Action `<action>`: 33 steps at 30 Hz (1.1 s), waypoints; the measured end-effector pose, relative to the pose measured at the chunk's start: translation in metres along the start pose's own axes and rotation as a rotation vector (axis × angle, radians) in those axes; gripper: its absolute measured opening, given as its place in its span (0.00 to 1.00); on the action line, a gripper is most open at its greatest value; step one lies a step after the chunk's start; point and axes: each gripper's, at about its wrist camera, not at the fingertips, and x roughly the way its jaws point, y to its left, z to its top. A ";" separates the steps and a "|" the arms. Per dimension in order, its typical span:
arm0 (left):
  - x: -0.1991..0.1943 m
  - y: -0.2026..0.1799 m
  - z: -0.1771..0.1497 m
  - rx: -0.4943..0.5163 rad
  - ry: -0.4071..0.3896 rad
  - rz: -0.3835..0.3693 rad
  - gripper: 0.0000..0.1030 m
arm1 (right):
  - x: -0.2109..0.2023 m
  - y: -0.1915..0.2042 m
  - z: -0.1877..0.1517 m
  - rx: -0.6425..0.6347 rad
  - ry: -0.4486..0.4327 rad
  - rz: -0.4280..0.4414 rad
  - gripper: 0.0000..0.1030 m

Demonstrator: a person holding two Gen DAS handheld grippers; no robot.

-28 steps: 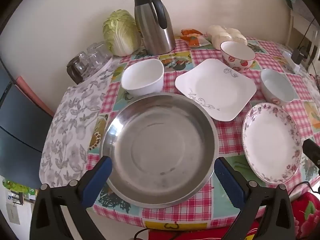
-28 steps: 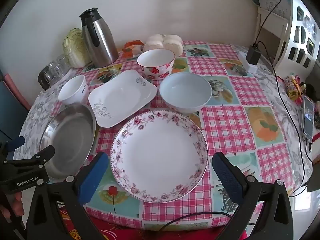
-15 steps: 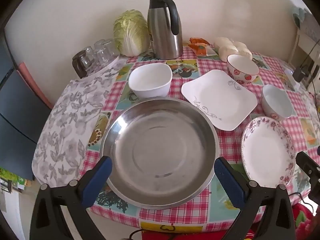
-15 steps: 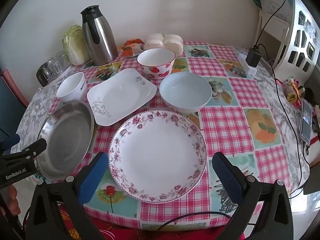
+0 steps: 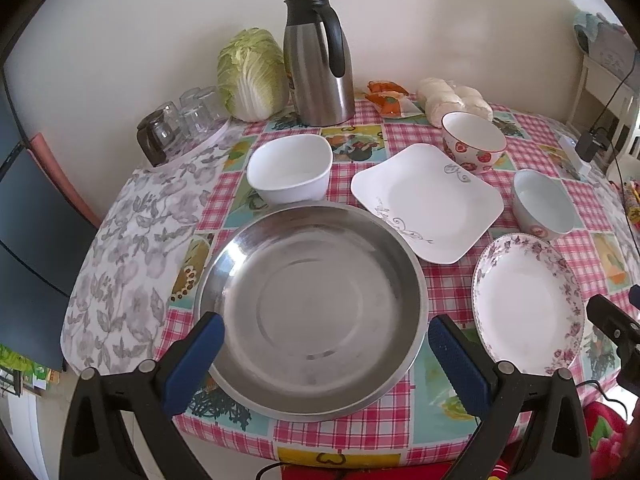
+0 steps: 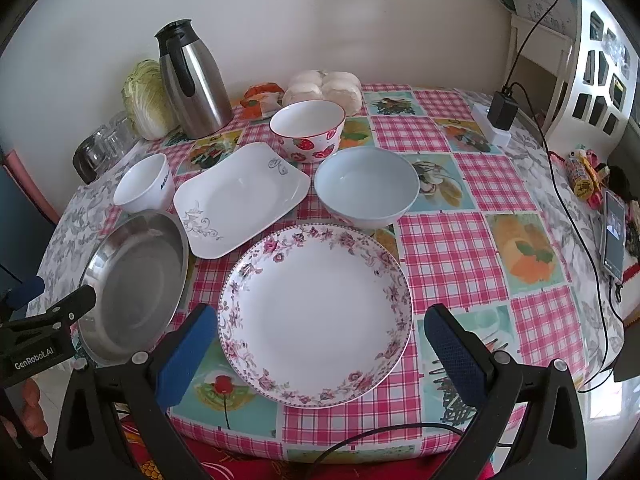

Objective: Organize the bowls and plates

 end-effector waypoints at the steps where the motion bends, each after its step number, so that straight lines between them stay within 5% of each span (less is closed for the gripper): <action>1: 0.000 0.000 0.000 0.001 0.000 -0.002 1.00 | 0.000 0.000 0.000 0.000 0.000 0.001 1.00; 33: -0.001 -0.001 -0.002 0.023 -0.004 0.000 1.00 | -0.002 -0.001 -0.001 0.002 -0.010 0.009 1.00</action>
